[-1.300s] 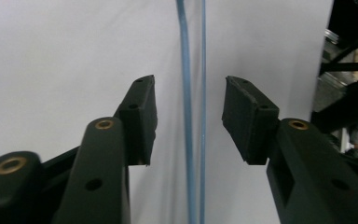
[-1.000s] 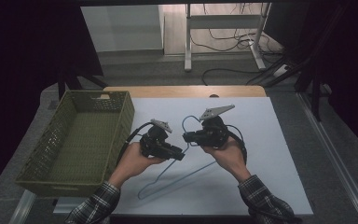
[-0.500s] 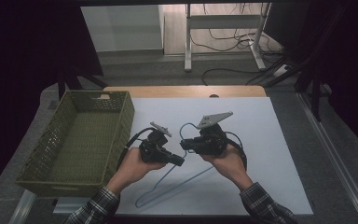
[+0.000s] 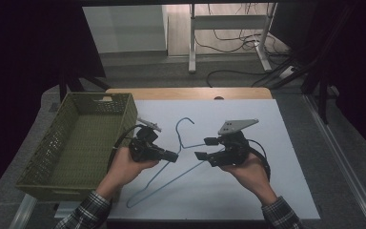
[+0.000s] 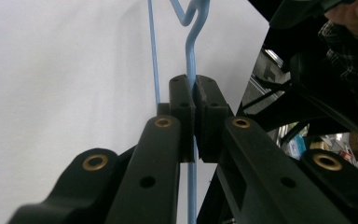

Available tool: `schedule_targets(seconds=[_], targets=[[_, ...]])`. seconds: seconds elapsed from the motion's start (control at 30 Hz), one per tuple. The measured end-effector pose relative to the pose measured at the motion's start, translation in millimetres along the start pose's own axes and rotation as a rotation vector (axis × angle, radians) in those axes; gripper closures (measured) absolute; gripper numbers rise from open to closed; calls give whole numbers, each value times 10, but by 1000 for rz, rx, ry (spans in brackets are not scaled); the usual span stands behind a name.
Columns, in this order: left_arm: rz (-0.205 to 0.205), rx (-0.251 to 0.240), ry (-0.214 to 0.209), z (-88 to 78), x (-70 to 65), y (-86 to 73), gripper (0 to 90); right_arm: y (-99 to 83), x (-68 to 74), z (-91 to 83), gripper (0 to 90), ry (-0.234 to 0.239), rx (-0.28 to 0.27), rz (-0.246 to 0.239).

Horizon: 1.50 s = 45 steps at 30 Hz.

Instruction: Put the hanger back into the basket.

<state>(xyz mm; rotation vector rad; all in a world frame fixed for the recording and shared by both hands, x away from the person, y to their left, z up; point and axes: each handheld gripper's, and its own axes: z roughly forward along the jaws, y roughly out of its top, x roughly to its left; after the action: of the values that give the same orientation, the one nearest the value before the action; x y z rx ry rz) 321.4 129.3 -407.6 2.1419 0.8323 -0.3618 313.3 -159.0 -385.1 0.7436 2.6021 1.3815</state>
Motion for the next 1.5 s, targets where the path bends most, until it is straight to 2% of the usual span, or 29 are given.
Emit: schedule_targets(seconds=[0.1,0.37,0.53,0.67,0.77,0.9,1.13,1.2,1.23,1.33,1.37,1.4,1.5], targets=[[6,-10,18,-115,-20,-12,875,-67,5,-72,285,-18,-10,13],[-8,-63,60,-499,-7,-44,875,-243,21,-235,105,-95,-24,28],[-26,-94,98,-775,6,-72,875,-369,14,-351,65,-135,-18,47],[-35,-111,135,-999,21,-97,875,-465,14,-443,39,-140,-20,64],[-32,-135,157,-1160,32,-122,875,-522,17,-503,25,-165,-32,86],[-22,-151,199,-1366,61,-170,875,-604,10,-550,20,-174,-35,113],[-42,-183,278,-1688,206,-317,875,-751,8,-570,20,-179,-16,133],[-44,-189,283,-1729,233,-343,875,-769,7,-571,20,-177,-11,138],[-45,-194,308,-1808,289,-395,875,-810,3,-572,21,-178,-6,145],[-51,-203,325,-1890,353,-449,875,-841,-1,-575,20,-177,-5,150],[-62,-207,344,-1975,424,-502,875,-875,-8,-581,20,-180,-3,158],[-62,-207,344,-1975,424,-502,875,-892,-14,-585,20,-182,-3,161],[-81,-223,374,-2137,553,-603,876,-941,-38,-602,20,-187,-1,177]])
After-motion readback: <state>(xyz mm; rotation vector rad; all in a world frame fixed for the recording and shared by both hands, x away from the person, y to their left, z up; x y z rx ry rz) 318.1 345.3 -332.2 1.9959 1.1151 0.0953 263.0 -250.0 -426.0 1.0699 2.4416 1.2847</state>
